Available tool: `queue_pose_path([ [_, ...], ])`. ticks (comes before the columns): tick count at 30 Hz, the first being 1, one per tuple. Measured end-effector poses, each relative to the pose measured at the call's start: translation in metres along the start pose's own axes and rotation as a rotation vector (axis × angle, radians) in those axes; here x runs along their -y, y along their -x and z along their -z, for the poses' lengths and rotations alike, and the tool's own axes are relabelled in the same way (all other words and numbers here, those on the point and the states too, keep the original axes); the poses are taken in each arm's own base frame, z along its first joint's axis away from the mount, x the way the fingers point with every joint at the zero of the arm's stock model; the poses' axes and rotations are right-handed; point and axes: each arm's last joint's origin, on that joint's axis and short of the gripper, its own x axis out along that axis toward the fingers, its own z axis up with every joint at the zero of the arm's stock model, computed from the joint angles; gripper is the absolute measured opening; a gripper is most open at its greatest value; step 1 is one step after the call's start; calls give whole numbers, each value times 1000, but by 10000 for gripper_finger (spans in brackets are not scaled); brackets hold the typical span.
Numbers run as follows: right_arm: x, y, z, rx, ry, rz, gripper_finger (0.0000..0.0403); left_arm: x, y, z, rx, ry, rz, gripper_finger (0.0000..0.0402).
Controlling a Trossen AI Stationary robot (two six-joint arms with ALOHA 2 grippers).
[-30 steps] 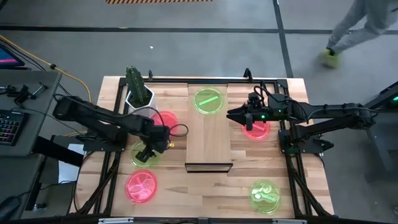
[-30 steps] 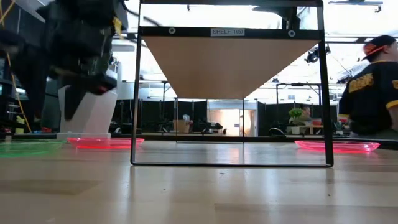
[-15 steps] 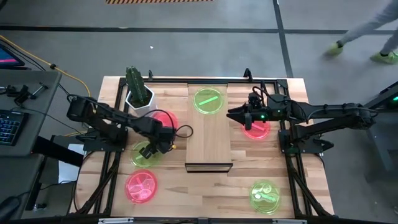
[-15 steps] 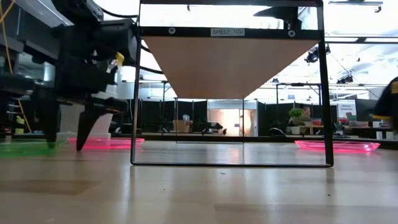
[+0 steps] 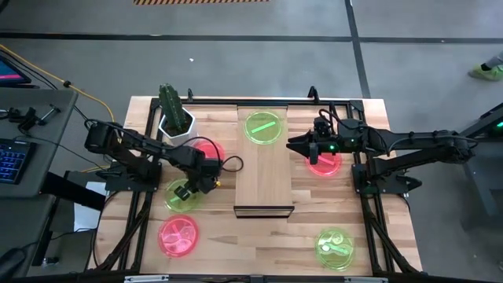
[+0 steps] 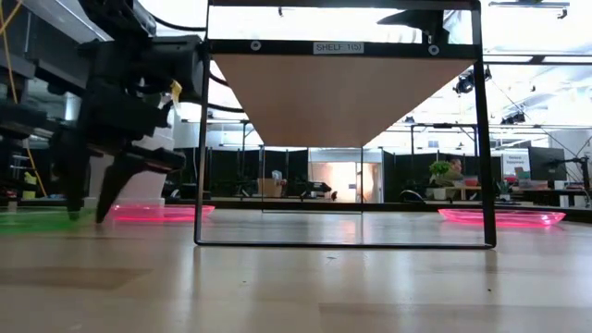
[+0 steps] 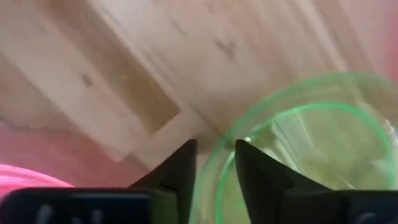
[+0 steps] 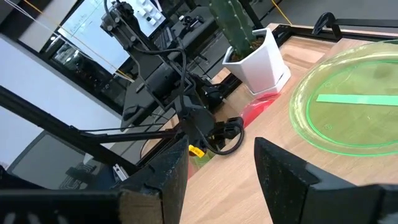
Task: Place and stack plates onto a shelf
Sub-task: Stack the left green plate on top of the other green plate on the shelf
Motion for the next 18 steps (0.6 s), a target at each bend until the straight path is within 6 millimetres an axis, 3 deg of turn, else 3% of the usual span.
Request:
queue_pose_path([
  [7,0,0,0,2,3,2,165,2,2,-1,-8,33,24,7],
  [14,0,0,0,2,3,2,165,-5,24,3,-22,107,37,1],
  [18,0,0,0,0,2,3,165,-6,53,11,18,176,60,1],
])
